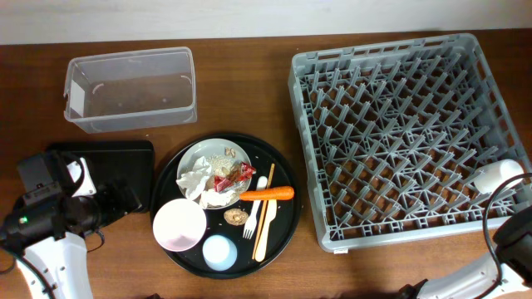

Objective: Sort waste into correct bins and load items into the dishwasher rack
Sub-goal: 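Carry the white cup to the rack's right edge and release it, then grasp the light blue cup on the round tray with the right gripper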

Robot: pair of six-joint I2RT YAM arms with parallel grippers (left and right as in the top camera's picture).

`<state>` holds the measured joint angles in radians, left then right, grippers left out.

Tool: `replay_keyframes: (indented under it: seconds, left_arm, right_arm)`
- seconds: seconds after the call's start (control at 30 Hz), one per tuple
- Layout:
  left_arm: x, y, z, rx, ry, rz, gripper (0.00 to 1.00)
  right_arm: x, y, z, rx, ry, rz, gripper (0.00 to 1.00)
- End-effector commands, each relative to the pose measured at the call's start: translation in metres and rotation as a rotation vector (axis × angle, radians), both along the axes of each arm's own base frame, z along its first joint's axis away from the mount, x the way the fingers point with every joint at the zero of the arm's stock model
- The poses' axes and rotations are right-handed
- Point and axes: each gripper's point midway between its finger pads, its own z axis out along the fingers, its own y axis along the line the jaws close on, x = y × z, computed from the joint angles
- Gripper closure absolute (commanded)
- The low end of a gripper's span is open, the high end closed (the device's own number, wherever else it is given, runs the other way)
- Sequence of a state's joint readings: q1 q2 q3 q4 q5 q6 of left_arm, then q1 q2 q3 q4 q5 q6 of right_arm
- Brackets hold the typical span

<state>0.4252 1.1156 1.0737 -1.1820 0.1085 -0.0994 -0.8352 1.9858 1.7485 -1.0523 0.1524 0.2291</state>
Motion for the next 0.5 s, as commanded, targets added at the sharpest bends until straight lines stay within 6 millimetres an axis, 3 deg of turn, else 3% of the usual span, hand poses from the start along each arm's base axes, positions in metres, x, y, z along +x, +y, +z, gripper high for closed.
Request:
replay_keyframes:
  seconds: [0.0, 0.13, 0.23, 0.37, 0.4, 0.47]
  left_arm:
    - [0.002, 0.0, 0.005, -0.005, -0.018, 0.013, 0.01]
    - [0.002, 0.0, 0.005, -0.005, -0.018, 0.013, 0.01]
    - [0.002, 0.0, 0.005, -0.005, -0.018, 0.013, 0.01]
    - [0.002, 0.0, 0.005, -0.005, -0.017, 0.013, 0.01]
    - [0.002, 0.0, 0.005, -0.006, -0.016, 0.013, 0.01]
    - [0.002, 0.0, 0.005, -0.006, -0.015, 0.013, 0.01]
  right_arm:
    - [-0.006, -0.009, -0.007, -0.024, 0.039, -0.03, 0.84]
    - [-0.014, 0.007, -0.043, 0.065, 0.08, -0.021, 0.84]
    - [-0.005, 0.026, -0.046, 0.165, 0.024, 0.005, 0.84]
    - [-0.008, 0.031, -0.044, 0.18, 0.032, 0.005, 0.84]
    - [-0.007, 0.03, -0.037, 0.166, 0.019, 0.005, 0.8]
    - [0.001, 0.027, -0.007, 0.13, -0.042, 0.014, 0.54]
